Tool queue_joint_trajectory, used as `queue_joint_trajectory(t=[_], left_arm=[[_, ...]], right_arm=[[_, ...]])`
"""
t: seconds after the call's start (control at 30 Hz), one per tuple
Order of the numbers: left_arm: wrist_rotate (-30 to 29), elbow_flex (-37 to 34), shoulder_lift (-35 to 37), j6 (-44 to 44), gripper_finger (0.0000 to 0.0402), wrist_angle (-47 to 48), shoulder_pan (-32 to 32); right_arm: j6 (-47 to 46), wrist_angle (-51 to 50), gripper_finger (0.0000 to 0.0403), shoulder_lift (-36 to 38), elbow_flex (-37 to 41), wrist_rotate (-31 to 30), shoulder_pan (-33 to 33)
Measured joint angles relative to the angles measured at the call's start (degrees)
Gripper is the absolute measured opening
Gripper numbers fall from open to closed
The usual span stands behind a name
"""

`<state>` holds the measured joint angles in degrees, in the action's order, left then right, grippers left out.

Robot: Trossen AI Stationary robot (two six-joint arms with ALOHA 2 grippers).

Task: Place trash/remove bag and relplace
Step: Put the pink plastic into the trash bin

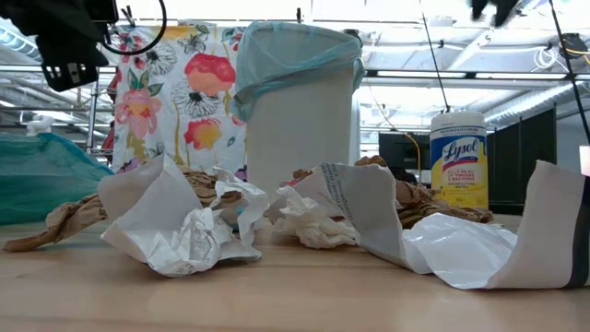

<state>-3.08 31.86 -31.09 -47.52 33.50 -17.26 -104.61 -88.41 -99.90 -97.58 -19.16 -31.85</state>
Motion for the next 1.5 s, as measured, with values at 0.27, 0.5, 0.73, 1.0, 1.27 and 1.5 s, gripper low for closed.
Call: queue_joint_trajectory(t=[0.27, 0.5, 0.73, 1.0, 1.27, 1.5], left_arm=[[1.58, 0.0, 0.0, 0.44, 0.0123, 0.02, 0.0], [1.72, 0.0, 0.0, 0.03, 0.0123, 0.0, 0.0], [2.59, 0.0, 0.0, -0.16, 0.0123, -0.04, 0.0], [2.57, 0.0, 0.0, -0.12, 0.0123, -0.04, 0.0], [2.57, 0.0, 0.0, -0.07, 0.0123, -0.05, 0.0], [2.54, 0.0, 0.0, 0.22, 0.0123, -0.02, 0.0]], right_arm=[[-7.25, 19.76, 0.0118, 4.0, 18.14, 3.3, -3.6], [-7.6, 39.89, 0.0118, 3.99, 31.05, 7.9, -3.39], [-12.3, 51.18, 0.0118, 4.0, 38.6, 12.29, -3.68], [-12.42, 53.1, 0.0117, 2.94, 42.13, 16.25, -3.8], [-11.18, 54.63, 0.0019, 0.13, 43.17, 17.44, -3.9], [-11.43, 50.27, 0.0002, 3.65, 42.71, 18.24, -3.94]])
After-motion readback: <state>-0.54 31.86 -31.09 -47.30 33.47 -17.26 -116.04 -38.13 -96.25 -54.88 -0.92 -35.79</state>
